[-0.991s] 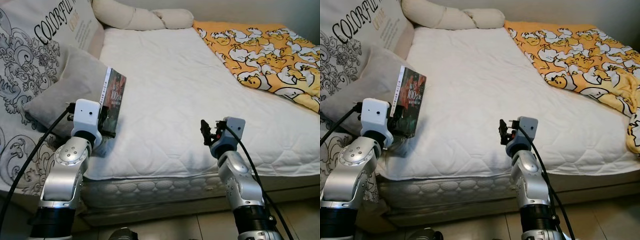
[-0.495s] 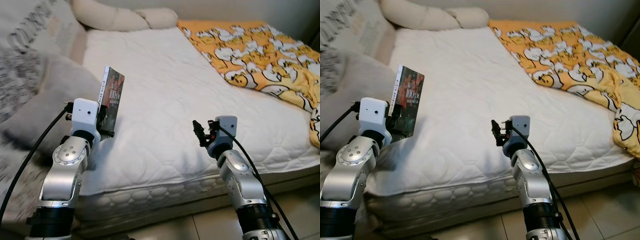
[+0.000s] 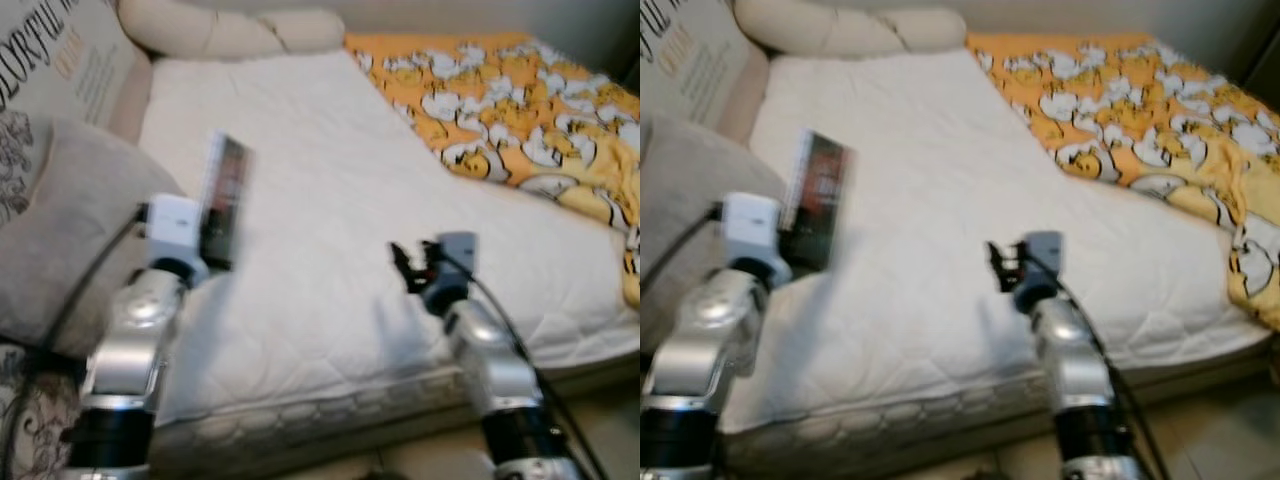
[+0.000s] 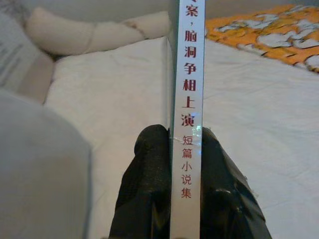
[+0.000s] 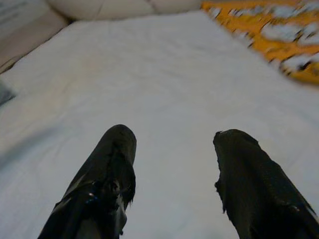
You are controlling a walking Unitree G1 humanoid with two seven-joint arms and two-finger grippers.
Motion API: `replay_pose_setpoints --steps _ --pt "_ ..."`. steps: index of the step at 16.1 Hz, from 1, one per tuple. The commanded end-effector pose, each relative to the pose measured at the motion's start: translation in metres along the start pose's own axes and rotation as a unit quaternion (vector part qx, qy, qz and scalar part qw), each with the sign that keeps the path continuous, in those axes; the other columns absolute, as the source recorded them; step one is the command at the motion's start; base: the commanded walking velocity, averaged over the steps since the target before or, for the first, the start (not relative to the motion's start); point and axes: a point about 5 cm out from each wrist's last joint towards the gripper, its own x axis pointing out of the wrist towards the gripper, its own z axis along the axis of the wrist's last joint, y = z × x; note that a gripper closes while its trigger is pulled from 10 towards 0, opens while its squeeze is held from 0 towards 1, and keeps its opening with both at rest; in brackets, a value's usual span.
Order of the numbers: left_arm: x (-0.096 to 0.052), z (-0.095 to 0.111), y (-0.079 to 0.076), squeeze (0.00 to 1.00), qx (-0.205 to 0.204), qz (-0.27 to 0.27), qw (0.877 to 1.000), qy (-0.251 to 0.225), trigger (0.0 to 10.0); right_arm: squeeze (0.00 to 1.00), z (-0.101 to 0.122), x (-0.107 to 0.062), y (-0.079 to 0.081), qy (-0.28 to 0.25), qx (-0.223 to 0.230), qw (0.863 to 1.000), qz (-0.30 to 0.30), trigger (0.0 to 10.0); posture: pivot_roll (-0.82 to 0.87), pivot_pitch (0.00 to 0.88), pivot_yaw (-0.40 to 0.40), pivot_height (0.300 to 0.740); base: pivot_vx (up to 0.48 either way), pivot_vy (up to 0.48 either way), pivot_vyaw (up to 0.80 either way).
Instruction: Clean up the room
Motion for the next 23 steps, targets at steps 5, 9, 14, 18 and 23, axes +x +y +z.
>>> replay_pose_setpoints --steps 5,9,14,18,23 --pt "-0.001 0.010 0.010 0.00 0.004 0.017 1.000 -0.022 10.0 0.00 0.005 0.003 0.007 -0.011 -0.001 1.000 0.011 10.0 0.01 0.000 -0.041 0.740 0.062 0.000 0.00" --pt "-0.001 0.007 0.000 0.00 -0.026 -0.027 0.999 0.001 10.0 0.00 0.010 0.003 0.005 -0.025 0.004 1.000 0.002 10.0 0.01 0.000 -0.047 0.740 0.000 0.000 0.00" --pt "0.036 0.009 -0.012 0.00 -0.099 -0.107 0.988 0.052 10.0 0.00 0.018 -0.001 0.013 -0.004 -0.056 0.990 0.127 10.0 -0.01 0.000 -0.060 0.740 0.000 0.000 0.00" --pt "0.070 0.007 -0.006 0.00 -0.241 -0.130 0.955 0.115 10.0 0.00 0.036 -0.019 -0.003 0.031 -0.079 0.969 0.233 10.0 -0.09 0.000 -0.024 0.740 0.000 0.000 0.00" --pt "0.074 -0.030 -0.024 0.00 -0.290 -0.134 0.923 0.215 10.0 0.00 0.034 -0.049 -0.005 0.093 -0.106 0.941 0.306 10.0 -0.16 0.000 -0.022 0.740 0.000 0.000 0.00"
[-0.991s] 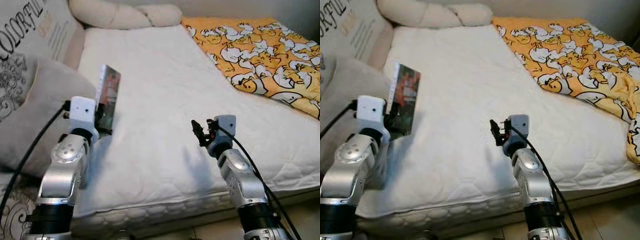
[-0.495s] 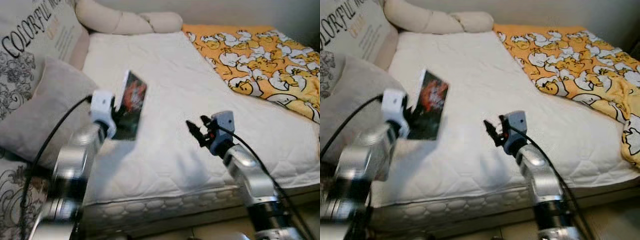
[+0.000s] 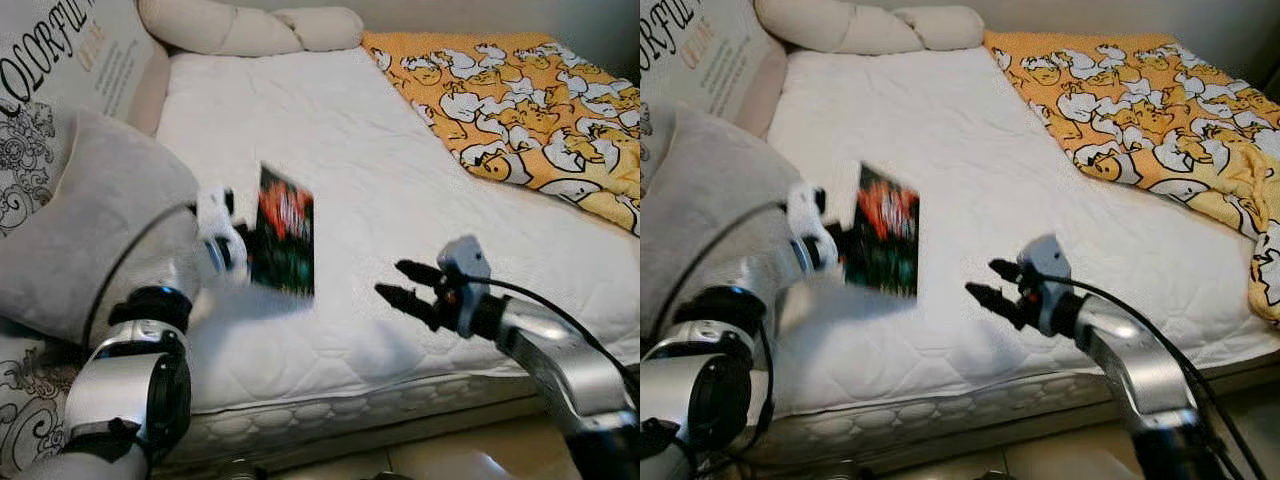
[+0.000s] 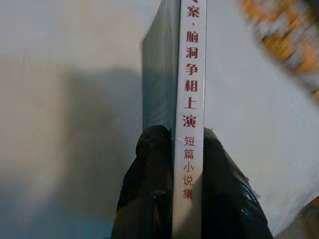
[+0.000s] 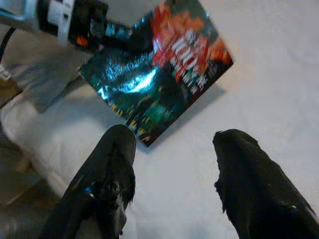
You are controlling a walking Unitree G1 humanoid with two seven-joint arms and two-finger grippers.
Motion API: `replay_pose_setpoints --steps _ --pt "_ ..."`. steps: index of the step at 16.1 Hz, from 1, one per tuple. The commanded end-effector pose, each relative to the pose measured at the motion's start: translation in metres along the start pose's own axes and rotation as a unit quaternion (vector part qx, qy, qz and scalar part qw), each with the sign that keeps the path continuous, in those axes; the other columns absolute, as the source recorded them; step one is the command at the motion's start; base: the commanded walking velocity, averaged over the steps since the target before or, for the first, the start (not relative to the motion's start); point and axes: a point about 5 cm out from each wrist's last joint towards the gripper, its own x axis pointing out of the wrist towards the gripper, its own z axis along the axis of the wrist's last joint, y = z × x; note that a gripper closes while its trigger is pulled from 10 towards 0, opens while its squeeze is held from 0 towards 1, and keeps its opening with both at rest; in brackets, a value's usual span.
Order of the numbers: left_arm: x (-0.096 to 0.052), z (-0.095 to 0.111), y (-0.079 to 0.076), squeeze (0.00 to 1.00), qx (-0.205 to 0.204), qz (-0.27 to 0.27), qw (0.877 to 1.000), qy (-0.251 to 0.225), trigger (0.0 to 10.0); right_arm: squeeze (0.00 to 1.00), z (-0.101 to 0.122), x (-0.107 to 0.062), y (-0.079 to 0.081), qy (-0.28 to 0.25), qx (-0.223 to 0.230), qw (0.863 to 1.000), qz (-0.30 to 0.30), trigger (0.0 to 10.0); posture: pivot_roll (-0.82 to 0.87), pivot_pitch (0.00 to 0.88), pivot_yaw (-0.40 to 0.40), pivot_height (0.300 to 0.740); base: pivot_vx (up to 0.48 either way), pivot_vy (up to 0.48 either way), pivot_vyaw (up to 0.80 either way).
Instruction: Clean up the room
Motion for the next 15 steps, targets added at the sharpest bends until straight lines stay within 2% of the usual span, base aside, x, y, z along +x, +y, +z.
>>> replay_pose_setpoints --steps 1,4,5,6,7,9,10,11,12,15 --pt "0.002 -0.001 0.000 0.00 0.020 0.012 1.000 0.001 10.0 0.00 0.003 -0.006 0.004 0.007 -0.002 1.000 0.014 10.0 -0.18 0.000 -0.021 0.740 0.000 0.000 0.00" --pt "0.000 -0.021 0.021 0.00 0.030 0.078 0.996 0.022 10.0 0.00 -0.002 -0.025 0.017 0.050 0.005 0.997 0.061 10.0 -0.21 0.000 -0.020 0.740 0.000 0.000 0.00" --pt "-0.002 -0.027 0.031 0.00 0.054 0.112 0.992 0.023 10.0 0.00 -0.005 -0.032 0.021 0.071 0.002 0.995 0.070 10.0 -0.23 0.000 -0.023 0.740 0.000 0.000 0.00" --pt "-0.003 -0.028 0.032 0.00 0.059 0.120 0.991 0.024 10.0 0.00 -0.006 -0.033 0.021 0.075 0.002 0.995 0.071 10.0 -0.23 0.000 -0.023 0.740 0.000 0.000 0.00" --pt "-0.006 -0.036 0.042 0.00 0.080 0.158 0.983 0.040 10.0 0.00 -0.009 -0.037 0.020 0.097 -0.010 0.994 0.059 10.0 -0.24 0.000 -0.026 0.740 0.000 0.000 0.00" --pt "-0.006 -0.037 0.043 0.00 0.077 0.166 0.982 0.037 10.0 0.00 -0.007 -0.037 0.017 0.097 -0.017 0.994 0.044 10.0 -0.24 0.000 -0.027 0.740 0.000 0.000 0.00" --pt "-0.006 -0.037 0.044 0.18 0.074 0.174 0.981 0.030 10.0 0.00 -0.004 -0.036 0.016 0.094 -0.017 0.995 0.040 10.0 -0.24 0.000 -0.027 0.740 0.000 0.000 0.00" --pt "-0.007 -0.035 0.045 0.53 0.072 0.183 0.980 0.023 10.0 0.00 -0.003 -0.036 0.015 0.096 -0.023 0.994 0.038 10.0 -0.25 0.000 -0.028 0.740 0.000 0.000 0.00" --pt "-0.007 -0.034 0.046 1.00 0.065 0.196 0.978 0.017 10.0 0.00 -0.002 -0.034 0.015 0.096 -0.025 0.994 0.037 10.0 -0.24 0.000 -0.030 0.740 0.000 0.000 0.00" --pt "-0.006 -0.032 0.046 1.00 0.059 0.206 0.977 0.007 10.0 0.00 -0.003 -0.031 0.010 0.102 -0.051 0.993 0.017 10.0 -0.24 0.000 -0.035 0.740 0.000 0.000 0.00"
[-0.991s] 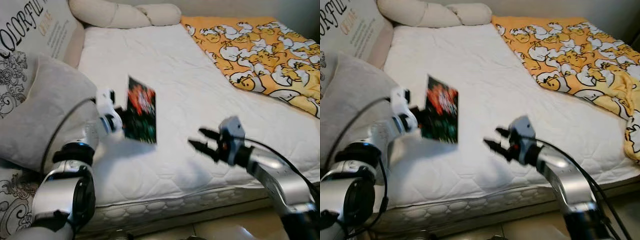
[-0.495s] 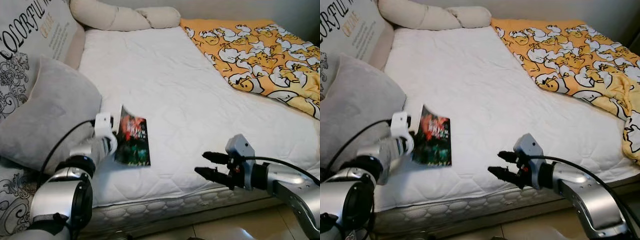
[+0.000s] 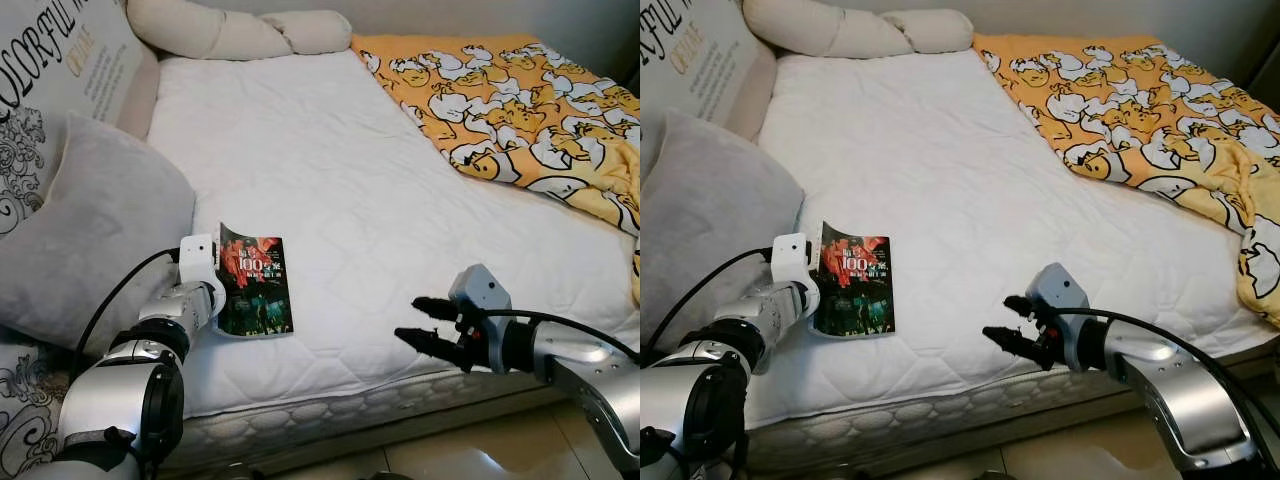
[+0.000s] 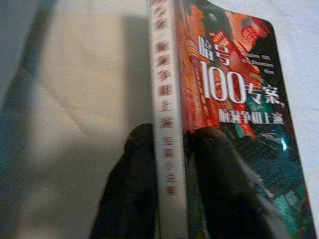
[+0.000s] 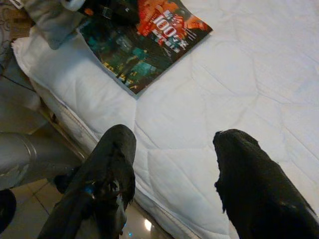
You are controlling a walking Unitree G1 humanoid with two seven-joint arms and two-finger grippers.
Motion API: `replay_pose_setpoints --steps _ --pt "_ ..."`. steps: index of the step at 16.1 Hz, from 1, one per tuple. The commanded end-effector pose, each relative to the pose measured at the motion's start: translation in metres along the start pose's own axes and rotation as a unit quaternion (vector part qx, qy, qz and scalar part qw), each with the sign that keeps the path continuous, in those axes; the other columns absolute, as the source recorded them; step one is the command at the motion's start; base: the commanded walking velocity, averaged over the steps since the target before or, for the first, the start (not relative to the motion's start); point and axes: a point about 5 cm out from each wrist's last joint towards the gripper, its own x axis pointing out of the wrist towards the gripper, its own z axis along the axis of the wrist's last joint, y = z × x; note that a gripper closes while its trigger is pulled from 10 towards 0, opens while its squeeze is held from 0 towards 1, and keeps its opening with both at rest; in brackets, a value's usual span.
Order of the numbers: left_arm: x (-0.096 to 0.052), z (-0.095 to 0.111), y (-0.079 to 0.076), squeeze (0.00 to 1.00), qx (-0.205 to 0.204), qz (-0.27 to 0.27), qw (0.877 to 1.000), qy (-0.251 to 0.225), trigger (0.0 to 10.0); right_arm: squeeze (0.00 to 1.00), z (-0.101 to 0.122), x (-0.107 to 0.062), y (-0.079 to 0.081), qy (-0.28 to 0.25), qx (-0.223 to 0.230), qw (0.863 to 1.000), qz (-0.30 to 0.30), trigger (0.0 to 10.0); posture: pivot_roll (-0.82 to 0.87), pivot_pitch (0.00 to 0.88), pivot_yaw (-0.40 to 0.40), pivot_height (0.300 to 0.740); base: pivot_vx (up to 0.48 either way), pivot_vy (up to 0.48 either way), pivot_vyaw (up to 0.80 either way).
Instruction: Clean up the room
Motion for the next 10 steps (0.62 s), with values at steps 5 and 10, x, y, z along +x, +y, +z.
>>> replay_pose_setpoints --steps 5,10 --pt "-0.002 0.010 0.009 1.00 0.035 0.025 0.999 -0.022 10.0 0.00 0.001 0.005 -0.007 0.006 -0.008 1.000 -0.022 10.0 -0.24 0.000 -0.046 0.740 0.000 0.000 0.00" --pt "-0.006 0.024 0.020 1.00 0.161 0.019 0.984 -0.072 10.0 0.00 0.001 0.021 -0.008 -0.019 0.011 0.999 -0.049 10.0 -0.21 0.000 -0.048 0.740 0.000 0.000 0.00"
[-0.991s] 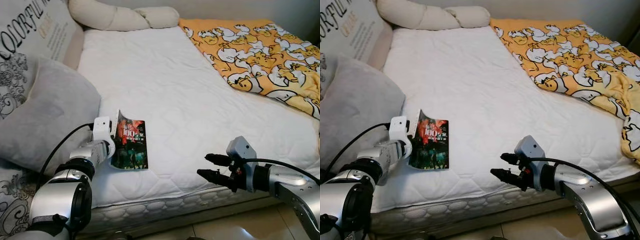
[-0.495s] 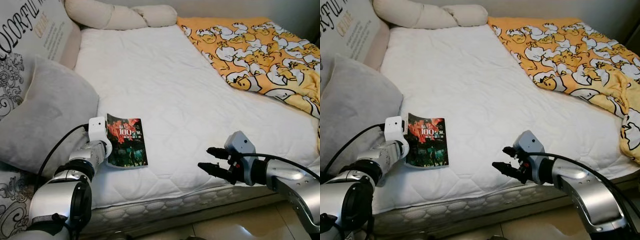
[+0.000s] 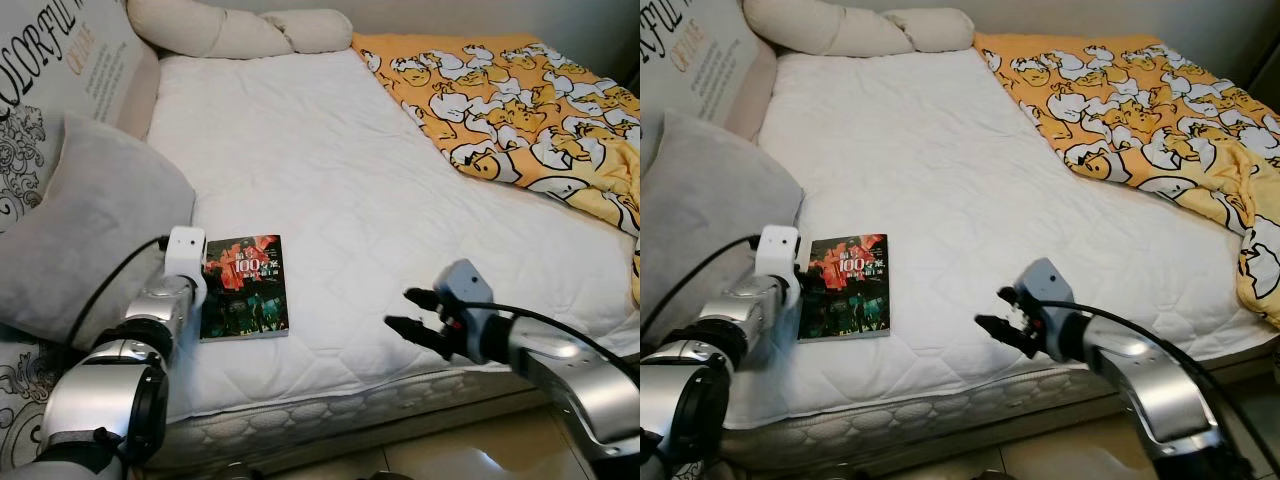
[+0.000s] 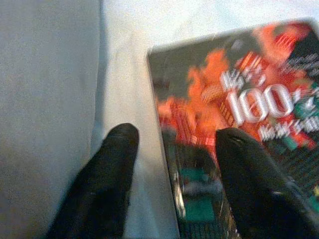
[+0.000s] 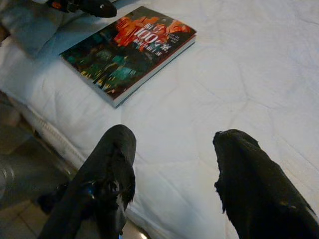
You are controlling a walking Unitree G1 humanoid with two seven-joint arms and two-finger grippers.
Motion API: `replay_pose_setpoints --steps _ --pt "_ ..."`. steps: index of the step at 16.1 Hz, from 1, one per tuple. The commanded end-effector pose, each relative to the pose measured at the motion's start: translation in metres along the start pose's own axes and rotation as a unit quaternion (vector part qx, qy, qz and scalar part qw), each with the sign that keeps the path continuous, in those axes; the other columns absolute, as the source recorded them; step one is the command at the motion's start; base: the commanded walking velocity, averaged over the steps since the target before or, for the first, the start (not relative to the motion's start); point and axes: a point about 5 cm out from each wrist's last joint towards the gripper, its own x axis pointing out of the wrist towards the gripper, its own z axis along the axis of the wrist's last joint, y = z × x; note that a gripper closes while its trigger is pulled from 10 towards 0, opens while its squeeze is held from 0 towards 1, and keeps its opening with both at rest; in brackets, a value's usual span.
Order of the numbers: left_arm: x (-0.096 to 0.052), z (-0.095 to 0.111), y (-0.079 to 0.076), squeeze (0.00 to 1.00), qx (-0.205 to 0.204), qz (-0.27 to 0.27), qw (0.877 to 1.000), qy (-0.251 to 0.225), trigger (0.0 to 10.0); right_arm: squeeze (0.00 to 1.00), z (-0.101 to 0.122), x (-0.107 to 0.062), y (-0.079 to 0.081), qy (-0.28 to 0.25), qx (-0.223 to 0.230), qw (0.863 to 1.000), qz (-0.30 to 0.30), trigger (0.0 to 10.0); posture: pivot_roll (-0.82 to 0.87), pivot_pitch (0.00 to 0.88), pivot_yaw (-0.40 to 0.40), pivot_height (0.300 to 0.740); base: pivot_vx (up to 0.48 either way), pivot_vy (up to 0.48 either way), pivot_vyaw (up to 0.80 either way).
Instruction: Clean up the room
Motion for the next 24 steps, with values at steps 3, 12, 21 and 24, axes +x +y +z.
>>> replay_pose_setpoints --steps 3,12,21,24 --pt "-0.002 0.035 -0.009 1.00 -0.065 -0.053 0.989 -0.118 10.0 0.00 0.007 0.011 -0.015 -0.062 0.058 0.994 -0.070 10.0 -0.16 0.000 -0.038 0.740 0.000 0.000 0.00" --pt "-0.054 0.051 -0.052 1.00 -0.049 -0.107 0.954 -0.275 10.0 0.00 -0.001 0.030 -0.030 -0.125 0.098 0.961 -0.227 10.0 -0.06 0.000 -0.023 0.740 0.000 -0.206 0.00" --pt "-0.088 0.001 -0.008 1.00 -0.008 0.014 0.975 -0.222 10.0 1.00 -0.017 0.033 -0.031 -0.133 0.105 0.927 -0.334 10.0 -0.01 0.000 -0.049 0.740 0.000 -0.480 0.00" --pt "-0.090 -0.002 -0.012 1.00 -0.007 0.011 0.977 -0.215 10.0 1.00 -0.014 0.032 -0.030 -0.150 0.112 0.926 -0.327 10.0 -0.01 0.000 -0.048 0.740 0.000 -0.480 0.00"
